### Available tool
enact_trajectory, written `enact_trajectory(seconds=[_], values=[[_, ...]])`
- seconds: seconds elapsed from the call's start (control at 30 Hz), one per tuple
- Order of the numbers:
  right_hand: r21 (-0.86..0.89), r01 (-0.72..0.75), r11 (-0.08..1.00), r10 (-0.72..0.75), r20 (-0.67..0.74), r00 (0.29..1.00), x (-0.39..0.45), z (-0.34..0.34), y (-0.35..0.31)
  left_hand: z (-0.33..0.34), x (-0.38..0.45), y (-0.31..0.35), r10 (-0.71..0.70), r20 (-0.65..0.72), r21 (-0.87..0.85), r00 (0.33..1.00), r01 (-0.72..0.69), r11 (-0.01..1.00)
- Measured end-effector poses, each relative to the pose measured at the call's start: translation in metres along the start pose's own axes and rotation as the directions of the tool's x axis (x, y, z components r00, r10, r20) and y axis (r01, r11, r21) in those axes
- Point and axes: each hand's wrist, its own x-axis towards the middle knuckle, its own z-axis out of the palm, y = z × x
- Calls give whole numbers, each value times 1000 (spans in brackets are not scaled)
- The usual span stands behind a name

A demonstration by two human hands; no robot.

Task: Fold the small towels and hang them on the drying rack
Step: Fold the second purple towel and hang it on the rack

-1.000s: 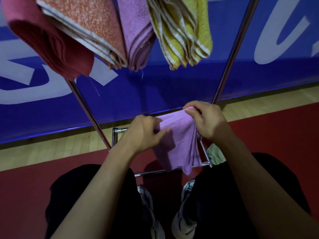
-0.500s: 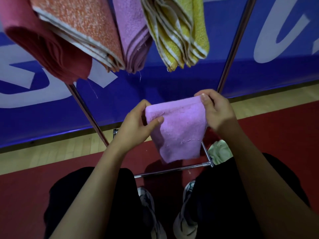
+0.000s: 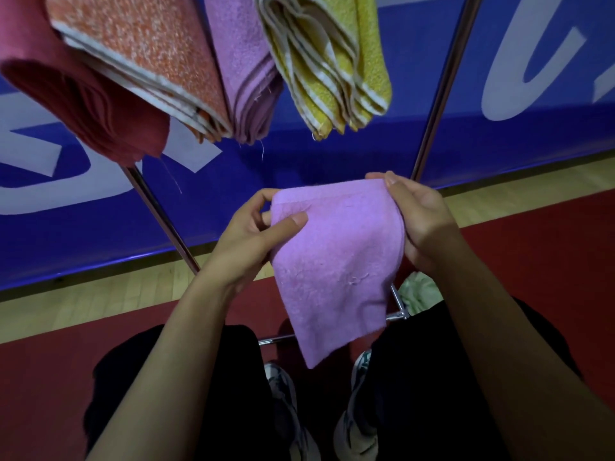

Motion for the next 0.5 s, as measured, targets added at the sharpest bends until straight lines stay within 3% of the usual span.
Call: enact_trajectory(seconds=[0.13, 0.27, 0.4, 0.5], values=[[65, 1, 998, -2, 16, 1000, -4, 3, -9, 3, -2, 2, -2, 19, -159, 1000, 5, 987], [231, -95, 968, 104, -27, 994, -6, 17, 0, 12, -5, 5, -13, 89, -291, 996, 38, 956], [348, -219, 911, 207, 72, 976, -5, 22, 10, 18, -7, 6, -69, 117, -444, 991, 115, 889], [329, -266, 906, 238, 122, 963, -2, 18, 12, 12, -7, 7, -94, 134, -475, 986, 147, 868]])
